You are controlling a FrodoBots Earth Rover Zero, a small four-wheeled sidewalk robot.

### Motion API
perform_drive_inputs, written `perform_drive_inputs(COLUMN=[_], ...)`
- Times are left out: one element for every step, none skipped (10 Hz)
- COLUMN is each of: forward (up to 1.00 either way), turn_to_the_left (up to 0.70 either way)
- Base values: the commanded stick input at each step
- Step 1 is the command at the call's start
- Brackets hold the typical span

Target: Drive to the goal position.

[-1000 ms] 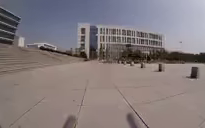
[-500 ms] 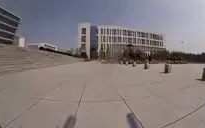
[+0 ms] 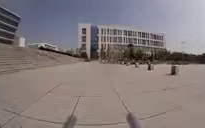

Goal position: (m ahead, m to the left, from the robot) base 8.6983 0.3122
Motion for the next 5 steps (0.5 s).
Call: perform_drive_inputs(forward=[1.0,1.0,1.0,1.0,1.0], turn_to_the_left=[0.0,0.0,0.0,0.0,0.0])
